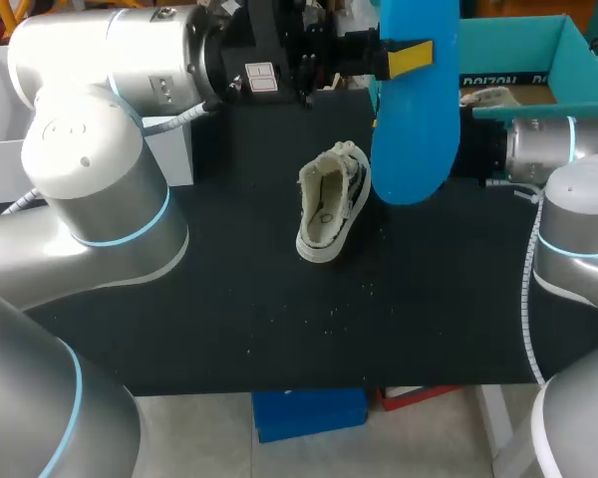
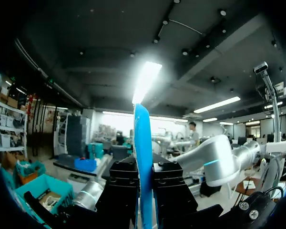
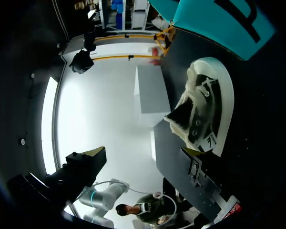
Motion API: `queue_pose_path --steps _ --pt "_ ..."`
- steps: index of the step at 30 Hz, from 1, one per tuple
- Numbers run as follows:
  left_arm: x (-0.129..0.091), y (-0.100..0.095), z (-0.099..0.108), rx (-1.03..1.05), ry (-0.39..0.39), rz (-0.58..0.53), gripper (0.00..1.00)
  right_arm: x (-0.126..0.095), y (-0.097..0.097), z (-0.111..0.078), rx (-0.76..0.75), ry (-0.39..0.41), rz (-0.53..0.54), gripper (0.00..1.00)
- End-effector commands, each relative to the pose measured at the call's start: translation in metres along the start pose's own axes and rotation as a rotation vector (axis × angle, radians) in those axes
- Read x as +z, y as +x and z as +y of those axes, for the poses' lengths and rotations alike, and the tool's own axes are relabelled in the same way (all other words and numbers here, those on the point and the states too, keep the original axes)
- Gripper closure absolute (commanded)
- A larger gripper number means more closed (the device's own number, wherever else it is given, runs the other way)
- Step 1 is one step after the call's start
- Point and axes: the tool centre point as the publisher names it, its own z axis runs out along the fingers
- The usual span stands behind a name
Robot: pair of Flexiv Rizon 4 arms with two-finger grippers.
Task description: Take the shoe out of the shoebox, open the shoe tongue, remove and reinsert the insole, then place the shoe into the shoebox
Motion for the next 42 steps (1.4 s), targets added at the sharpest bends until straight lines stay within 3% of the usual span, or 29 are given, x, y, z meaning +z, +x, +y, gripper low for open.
queue_pose_path --steps 1,8,28,33,39,42 --pt "-0.01 -0.002 0.025 0.158 -0.206 -0.058 1.0 0.001 0.0 0.0 -0.001 -0.003 0.0 0.0" --pt "-0.036 -0.01 0.077 0.077 -0.236 -0.109 1.0 0.001 0.0 0.0 -0.001 -0.003 0.0 0.0" --pt "-0.036 -0.01 0.077 0.077 -0.236 -0.109 1.0 0.001 0.0 0.0 -0.001 -0.003 0.0 0.0" --pt "-0.032 0.005 0.116 0.294 -0.249 -0.031 1.0 0.001 0.0 0.0 -0.001 -0.003 0.0 0.0" --pt "-0.047 -0.003 0.165 0.484 -0.243 -0.035 1.0 0.001 0.0 0.0 -0.001 -0.003 0.0 0.0" --pt "-0.056 -0.005 0.182 0.605 -0.194 -0.002 1.0 0.001 0.0 0.0 -0.001 -0.003 0.0 0.0"
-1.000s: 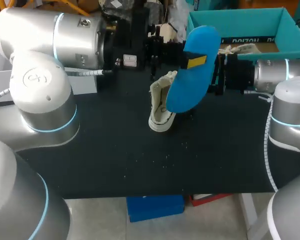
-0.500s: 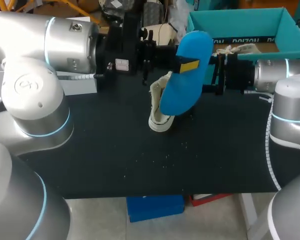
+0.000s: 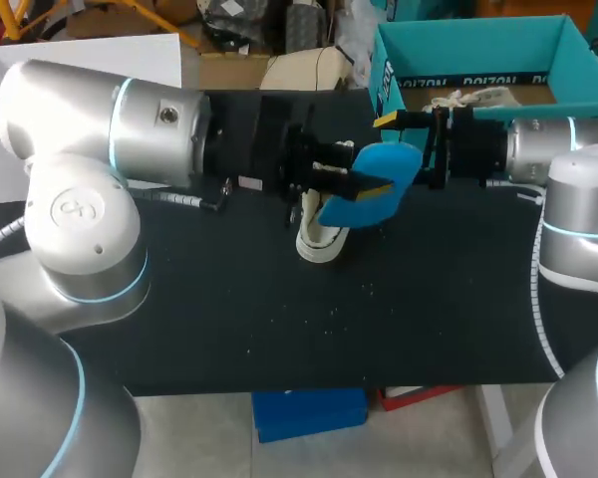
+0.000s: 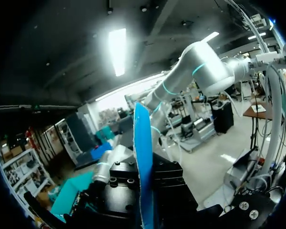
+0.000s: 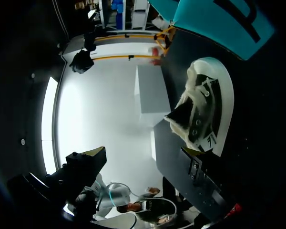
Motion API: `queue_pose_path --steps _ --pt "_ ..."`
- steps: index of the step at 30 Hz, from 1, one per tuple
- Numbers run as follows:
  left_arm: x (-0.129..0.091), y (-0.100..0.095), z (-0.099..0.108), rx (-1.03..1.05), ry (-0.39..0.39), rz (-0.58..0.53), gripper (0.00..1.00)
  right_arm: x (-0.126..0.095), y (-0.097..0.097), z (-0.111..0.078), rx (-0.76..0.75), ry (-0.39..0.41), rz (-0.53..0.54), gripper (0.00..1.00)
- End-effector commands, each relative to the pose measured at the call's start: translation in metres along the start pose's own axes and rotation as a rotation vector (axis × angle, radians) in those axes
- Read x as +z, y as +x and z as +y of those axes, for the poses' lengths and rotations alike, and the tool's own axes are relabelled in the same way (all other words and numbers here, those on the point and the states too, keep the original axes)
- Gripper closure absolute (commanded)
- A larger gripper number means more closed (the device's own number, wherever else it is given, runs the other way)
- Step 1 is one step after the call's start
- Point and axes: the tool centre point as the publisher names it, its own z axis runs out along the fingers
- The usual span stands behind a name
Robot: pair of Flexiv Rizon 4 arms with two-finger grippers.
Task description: Take the shoe out of the shoebox, open the shoe tongue, remove and reinsert the insole, then place the shoe into the shoebox
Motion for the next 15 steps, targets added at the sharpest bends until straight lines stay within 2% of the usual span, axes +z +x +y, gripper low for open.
queue_pose_path --steps 1,6,15 --pt "-0.003 0.017 0.038 0.185 0.101 -0.017 1.0 0.002 -0.001 0.0 0.0 -0.003 0.001 0.0" --pt "-0.003 0.017 0.068 0.262 0.066 0.065 1.0 0.002 -0.001 0.0 0.0 -0.003 0.001 0.0" --pt "-0.003 0.017 0.068 0.262 0.066 0.065 1.0 0.002 -0.001 0.0 0.0 -0.003 0.001 0.0"
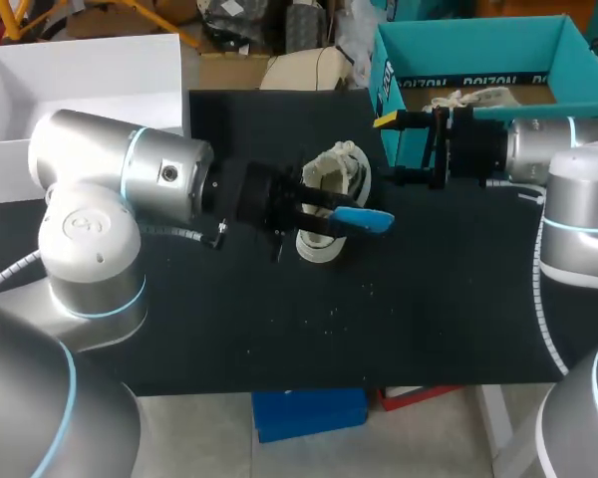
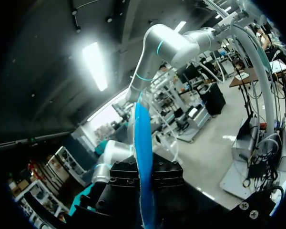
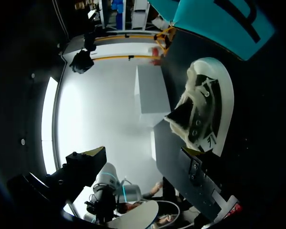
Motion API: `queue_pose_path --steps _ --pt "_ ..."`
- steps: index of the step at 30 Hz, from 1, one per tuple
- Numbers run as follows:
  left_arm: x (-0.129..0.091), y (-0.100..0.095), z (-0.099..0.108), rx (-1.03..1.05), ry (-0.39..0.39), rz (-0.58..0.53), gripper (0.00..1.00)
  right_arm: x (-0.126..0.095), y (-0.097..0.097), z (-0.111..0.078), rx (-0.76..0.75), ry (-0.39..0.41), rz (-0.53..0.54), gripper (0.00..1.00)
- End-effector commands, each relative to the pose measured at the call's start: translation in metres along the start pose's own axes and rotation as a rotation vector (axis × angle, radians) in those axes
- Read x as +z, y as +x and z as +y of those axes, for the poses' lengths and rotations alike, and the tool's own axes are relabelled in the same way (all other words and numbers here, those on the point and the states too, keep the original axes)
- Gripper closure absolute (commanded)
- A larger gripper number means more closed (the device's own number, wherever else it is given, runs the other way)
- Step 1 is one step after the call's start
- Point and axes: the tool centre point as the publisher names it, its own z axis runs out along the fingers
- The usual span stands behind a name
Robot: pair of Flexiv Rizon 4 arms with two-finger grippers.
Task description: Take the shoe out of the shoebox, open the shoe tongue, remove and reinsert the insole, then place the shoe into the shoebox
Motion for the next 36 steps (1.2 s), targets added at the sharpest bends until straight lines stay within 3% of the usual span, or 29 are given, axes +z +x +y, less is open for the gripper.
queue_pose_path --steps 1,10,12,16,19,23,24,27,29,36 --pt "0.001 -0.003 0.001 0.001 -0.003 0.005 1.0 0.001 -0.001 0.0 0.0 -0.003 0.0 0.0" --pt "0.001 -0.003 0.001 0.001 -0.003 0.005 1.0 0.001 -0.001 0.0 0.0 -0.003 0.0 0.0" --pt "0.007 0.006 -0.021 0.184 0.005 -0.046 1.0 0.001 -0.001 0.0 0.0 -0.003 0.0 0.0" --pt "0.012 0.027 -0.032 0.483 -0.051 -0.058 1.0 0.001 -0.001 0.0 0.0 -0.003 0.0 0.0" --pt "0.008 0.037 -0.022 0.578 -0.077 -0.07 1.0 0.001 -0.001 0.0 0.0 -0.003 0.0 0.0" --pt "-0.002 0.05 -0.003 0.676 -0.037 -0.109 1.0 0.001 -0.001 0.0 0.0 -0.003 0.0 0.0" --pt "-0.005 0.053 0.004 0.727 -0.08 -0.072 1.0 0.001 -0.001 0.0 0.0 -0.003 0.0 0.0" --pt "-0.012 0.055 0.022 0.785 -0.1 -0.045 1.0 0.001 -0.001 0.0 0.0 -0.003 0.0 0.0" --pt "-0.016 0.056 0.031 0.81 -0.067 -0.061 1.0 0.001 -0.001 0.0 0.0 -0.003 0.0 0.0" --pt "-0.016 0.056 0.031 0.81 -0.067 -0.061 1.0 0.001 -0.001 0.0 0.0 -0.003 0.0 0.0"
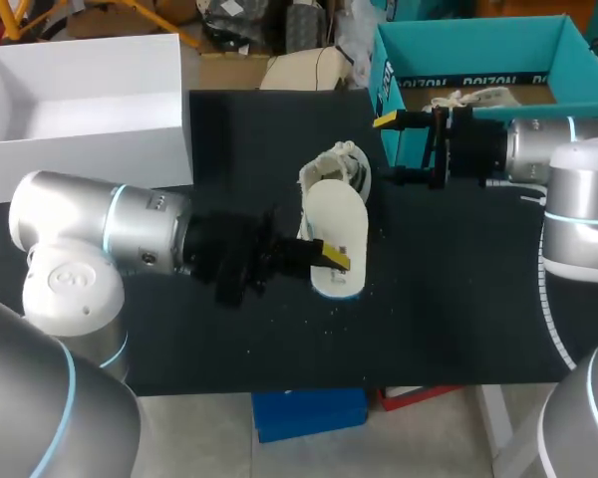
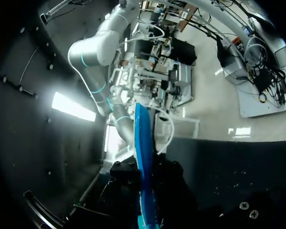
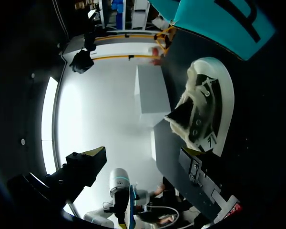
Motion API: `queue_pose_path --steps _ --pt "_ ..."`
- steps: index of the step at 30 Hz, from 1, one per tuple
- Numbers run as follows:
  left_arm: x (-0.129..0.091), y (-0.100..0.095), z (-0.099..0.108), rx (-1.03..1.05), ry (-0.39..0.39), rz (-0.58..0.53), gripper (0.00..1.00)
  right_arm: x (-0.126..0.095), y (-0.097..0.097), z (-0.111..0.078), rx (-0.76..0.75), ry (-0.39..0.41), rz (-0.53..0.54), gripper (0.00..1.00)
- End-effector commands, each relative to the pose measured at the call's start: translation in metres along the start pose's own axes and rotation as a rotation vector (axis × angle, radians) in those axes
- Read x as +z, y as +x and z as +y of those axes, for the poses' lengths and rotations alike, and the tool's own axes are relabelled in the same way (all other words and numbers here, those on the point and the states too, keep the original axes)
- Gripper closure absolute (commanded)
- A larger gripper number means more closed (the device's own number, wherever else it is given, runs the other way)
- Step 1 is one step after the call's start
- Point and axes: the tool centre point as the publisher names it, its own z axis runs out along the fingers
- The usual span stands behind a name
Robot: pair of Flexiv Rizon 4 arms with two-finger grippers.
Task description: Take the shoe out of the shoebox, open the shoe tongue, remove and reinsert the insole, then place the shoe into the shoebox
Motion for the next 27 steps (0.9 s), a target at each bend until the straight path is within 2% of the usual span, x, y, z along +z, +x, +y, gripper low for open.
queue_pose_path --steps 1,7,9,13,21,27 --pt "0.0 0.003 -0.002 0.045 -0.005 -0.026 1.0 0.001 -0.001 0.0 0.0 -0.003 0.001 0.0" --pt "0.0 0.003 -0.002 0.045 -0.005 -0.026 1.0 0.001 -0.001 0.0 0.0 -0.003 0.001 0.0" --pt "0.011 0.004 -0.013 0.186 0.009 -0.067 1.0 0.001 -0.001 0.0 0.0 -0.003 0.001 0.0" --pt "0.01 0.027 -0.012 0.329 -0.029 -0.113 1.0 0.001 -0.001 0.0 0.0 -0.003 0.001 0.0" --pt "-0.006 0.053 0.016 0.428 0.001 -0.198 1.0 0.001 -0.001 0.0 0.0 -0.003 0.001 0.0" --pt "-0.016 0.069 0.052 0.367 -0.015 -0.154 1.0 0.001 -0.001 0.0 0.0 -0.003 0.001 0.0"
